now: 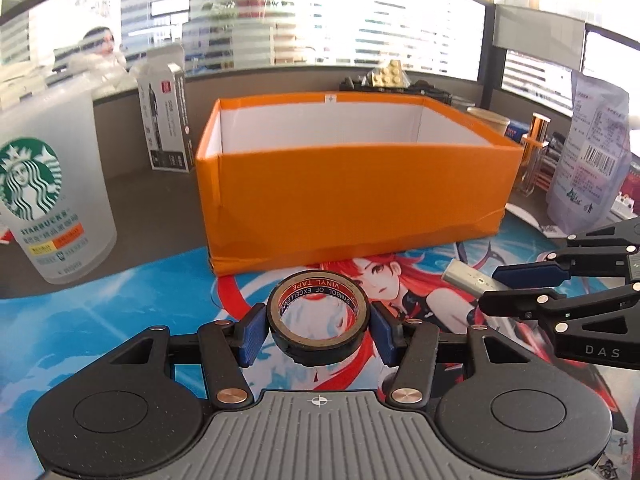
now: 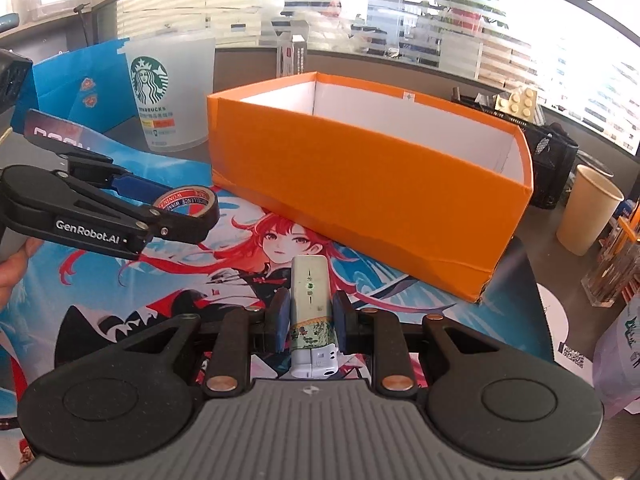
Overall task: Organize rigid objects
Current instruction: 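Lift the tape roll and cream tube and carry both over the orange box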
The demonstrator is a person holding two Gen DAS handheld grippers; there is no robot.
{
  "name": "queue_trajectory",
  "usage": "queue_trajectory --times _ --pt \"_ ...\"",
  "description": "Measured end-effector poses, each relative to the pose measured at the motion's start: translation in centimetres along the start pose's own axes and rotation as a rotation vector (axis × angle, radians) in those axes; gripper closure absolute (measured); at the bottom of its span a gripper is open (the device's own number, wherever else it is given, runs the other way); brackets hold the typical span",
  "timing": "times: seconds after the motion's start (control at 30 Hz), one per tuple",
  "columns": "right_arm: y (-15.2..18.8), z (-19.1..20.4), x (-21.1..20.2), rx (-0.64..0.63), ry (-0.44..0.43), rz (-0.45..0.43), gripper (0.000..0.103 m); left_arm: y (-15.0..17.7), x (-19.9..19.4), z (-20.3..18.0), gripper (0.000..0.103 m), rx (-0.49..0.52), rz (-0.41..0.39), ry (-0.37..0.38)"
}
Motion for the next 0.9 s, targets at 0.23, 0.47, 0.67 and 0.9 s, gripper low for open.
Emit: queue_trajectory --times 0.23,0.47,0.67,0.9 --pt "-1.0 0.5 -1.7 -0.005 0.011 -0.042 0.082 -1.2 -2.4 -0.2 0.050 0.009 -0.051 -0.001" --pt "-2.3 0.7 -2.9 -0.011 0.018 -0.081 0.082 -2.6 -4.3 0.0 0.050 0.000 -0.099 -0.009" --pt "-3.6 0.5 -3.9 -0.006 0.022 -0.132 0.082 -3.8 -5.2 0.2 0.050 0.000 -0.127 -0.019" --pt "-5.2 0.3 -4.9 -0.011 0.024 -0.174 0.082 -5.4 -6.2 -0.1 0.050 0.002 -0.163 -0.024"
Point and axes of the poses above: each gripper's, at about its wrist camera, not at the fingertips, and x roughly the way its jaws point, z to its left, y to its underside, the point moved 1 cm from there along x, roughly the way its jaws point
